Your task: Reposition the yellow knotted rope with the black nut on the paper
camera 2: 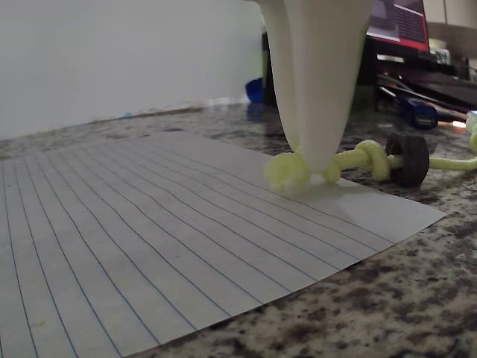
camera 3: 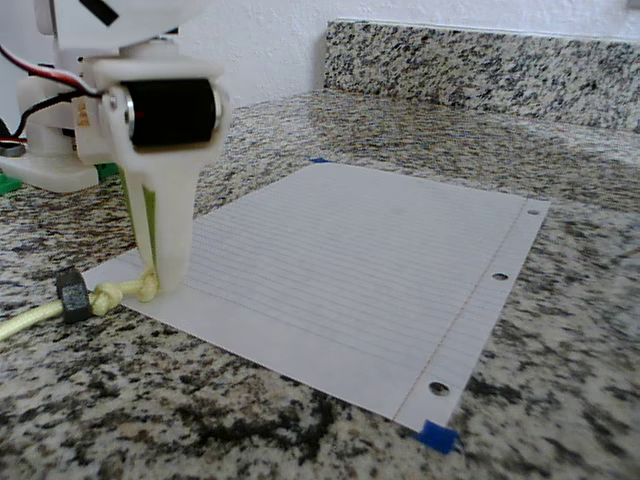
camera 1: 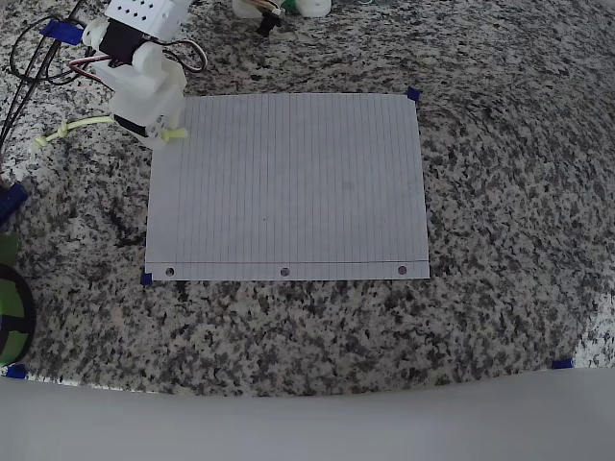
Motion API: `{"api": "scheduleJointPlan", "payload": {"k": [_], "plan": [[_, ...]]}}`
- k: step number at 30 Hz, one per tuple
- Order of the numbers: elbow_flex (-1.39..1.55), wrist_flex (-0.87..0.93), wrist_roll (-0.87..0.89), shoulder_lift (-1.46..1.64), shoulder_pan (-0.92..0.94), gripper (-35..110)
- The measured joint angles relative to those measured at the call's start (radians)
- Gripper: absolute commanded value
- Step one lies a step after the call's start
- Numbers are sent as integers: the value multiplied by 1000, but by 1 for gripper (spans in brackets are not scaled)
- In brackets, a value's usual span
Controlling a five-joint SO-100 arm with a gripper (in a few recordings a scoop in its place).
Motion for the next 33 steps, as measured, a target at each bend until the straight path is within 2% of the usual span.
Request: {"api": "scheduleJointPlan", "payload": {"k": [12, 28, 33], "plan": [[0, -38, 0, -35, 11, 25], [-8, -64, 0, -55, 11, 27], [-8, -81, -2, -55, 15, 0]]}}
